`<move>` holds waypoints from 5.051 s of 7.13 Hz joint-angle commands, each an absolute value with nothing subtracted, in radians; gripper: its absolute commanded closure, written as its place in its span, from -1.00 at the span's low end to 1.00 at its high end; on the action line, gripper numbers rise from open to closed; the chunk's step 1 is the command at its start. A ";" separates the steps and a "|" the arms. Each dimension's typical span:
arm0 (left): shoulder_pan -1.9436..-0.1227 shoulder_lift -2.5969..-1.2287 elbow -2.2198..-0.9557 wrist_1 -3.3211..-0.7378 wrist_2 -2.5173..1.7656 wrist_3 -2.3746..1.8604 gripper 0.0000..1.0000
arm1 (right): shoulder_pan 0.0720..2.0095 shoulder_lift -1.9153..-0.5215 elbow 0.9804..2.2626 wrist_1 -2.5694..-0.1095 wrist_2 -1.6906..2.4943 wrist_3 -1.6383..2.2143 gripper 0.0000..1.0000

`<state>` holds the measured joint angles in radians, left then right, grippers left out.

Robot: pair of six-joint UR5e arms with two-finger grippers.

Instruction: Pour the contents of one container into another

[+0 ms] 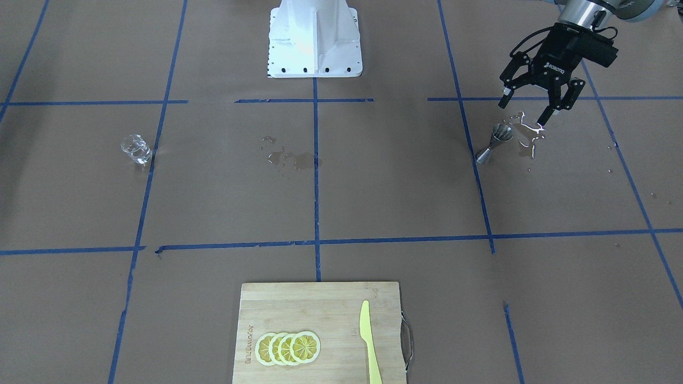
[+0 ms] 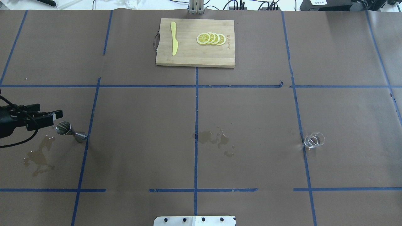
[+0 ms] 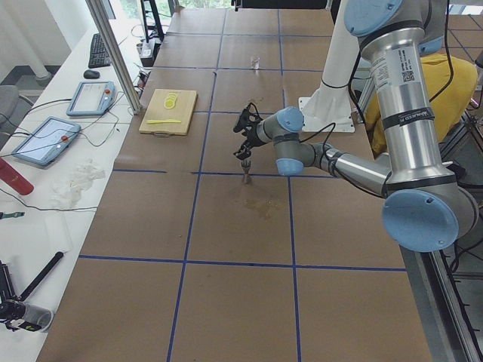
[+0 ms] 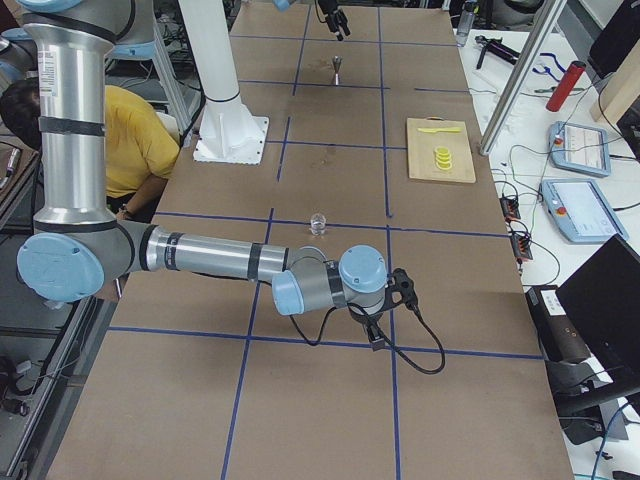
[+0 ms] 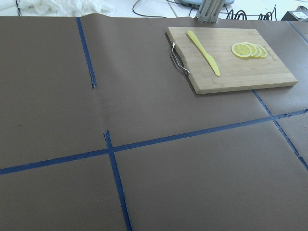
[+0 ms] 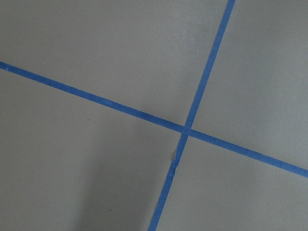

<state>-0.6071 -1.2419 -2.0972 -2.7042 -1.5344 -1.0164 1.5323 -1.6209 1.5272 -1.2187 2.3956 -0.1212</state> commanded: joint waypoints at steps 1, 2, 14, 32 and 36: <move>-0.342 -1.104 -2.085 -2.862 -1.130 -1.069 -0.98 | 1.531 -1.620 1.528 -1.218 2.395 -0.120 -1.00; -0.204 -1.103 -2.028 -2.862 -0.897 -1.112 -0.98 | 1.531 -1.620 1.526 -1.218 2.395 -0.120 -1.00; 0.002 -1.387 -1.600 -2.924 -0.373 -1.204 -0.69 | 1.531 -1.620 1.522 -1.220 2.393 -0.120 -1.00; -0.113 -1.534 -1.455 -3.172 -0.438 -0.826 1.00 | 1.531 -1.617 1.528 -1.220 2.393 -0.115 -1.00; -0.246 -1.508 -1.647 -3.230 -0.636 -0.644 1.00 | 1.531 -1.611 1.574 -1.218 2.486 -0.109 -1.00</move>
